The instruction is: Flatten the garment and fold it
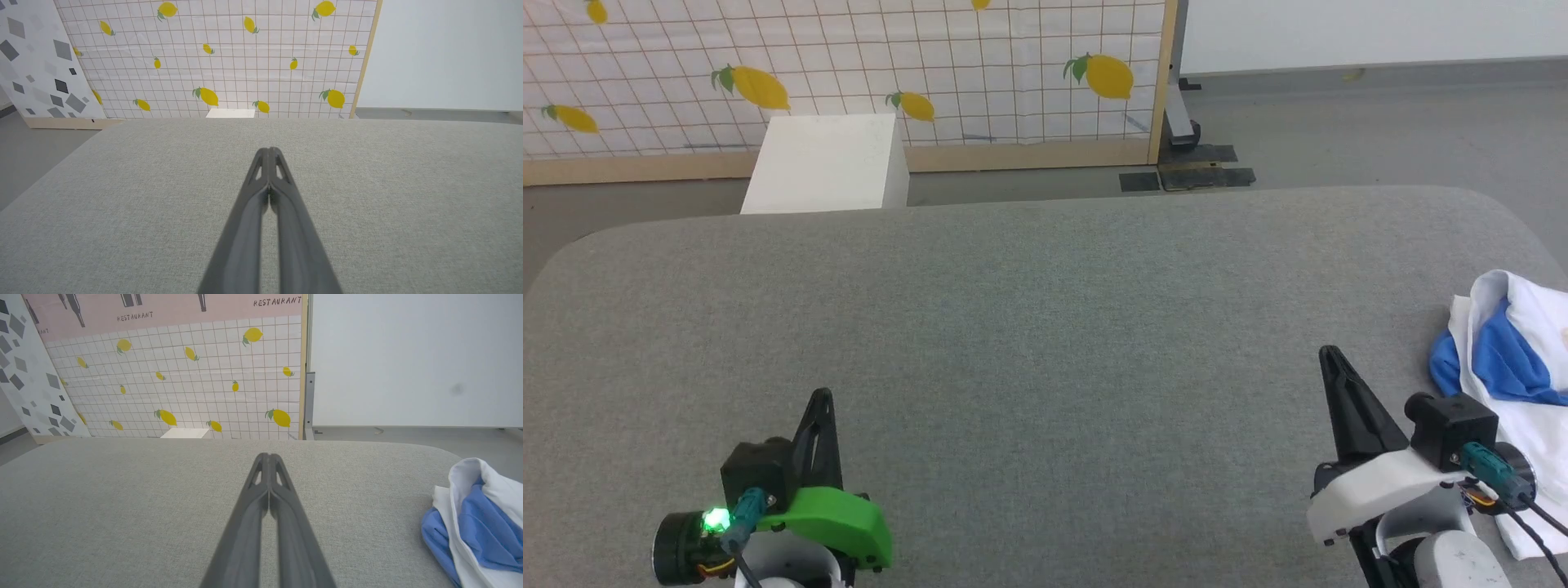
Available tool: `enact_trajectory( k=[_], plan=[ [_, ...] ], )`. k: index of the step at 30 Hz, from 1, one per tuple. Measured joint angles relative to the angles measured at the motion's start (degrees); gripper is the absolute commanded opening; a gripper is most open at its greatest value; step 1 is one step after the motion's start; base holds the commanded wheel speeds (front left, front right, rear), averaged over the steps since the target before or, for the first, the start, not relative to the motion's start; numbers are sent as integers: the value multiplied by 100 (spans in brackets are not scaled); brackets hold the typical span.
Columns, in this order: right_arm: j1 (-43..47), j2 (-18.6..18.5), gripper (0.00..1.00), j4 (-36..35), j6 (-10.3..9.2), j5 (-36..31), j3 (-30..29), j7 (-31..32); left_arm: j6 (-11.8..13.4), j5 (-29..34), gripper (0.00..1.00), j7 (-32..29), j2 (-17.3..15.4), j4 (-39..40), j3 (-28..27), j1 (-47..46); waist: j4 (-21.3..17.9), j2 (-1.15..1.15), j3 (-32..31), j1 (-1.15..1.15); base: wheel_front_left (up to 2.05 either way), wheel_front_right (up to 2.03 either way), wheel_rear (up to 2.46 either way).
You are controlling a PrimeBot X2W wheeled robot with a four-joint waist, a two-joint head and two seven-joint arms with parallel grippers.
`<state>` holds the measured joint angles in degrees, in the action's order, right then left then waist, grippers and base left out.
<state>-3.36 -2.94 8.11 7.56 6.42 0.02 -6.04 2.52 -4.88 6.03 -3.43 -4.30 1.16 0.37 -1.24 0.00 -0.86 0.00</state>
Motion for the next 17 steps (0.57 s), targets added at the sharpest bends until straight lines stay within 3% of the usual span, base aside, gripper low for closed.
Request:
enact_trajectory(
  k=[17],
  plan=[
    [105,0,0,-256,0,-205,0,199,-66,101,0,-196,9,130,-33,-1,40,0,28,0,0,0,0]
  ],
)
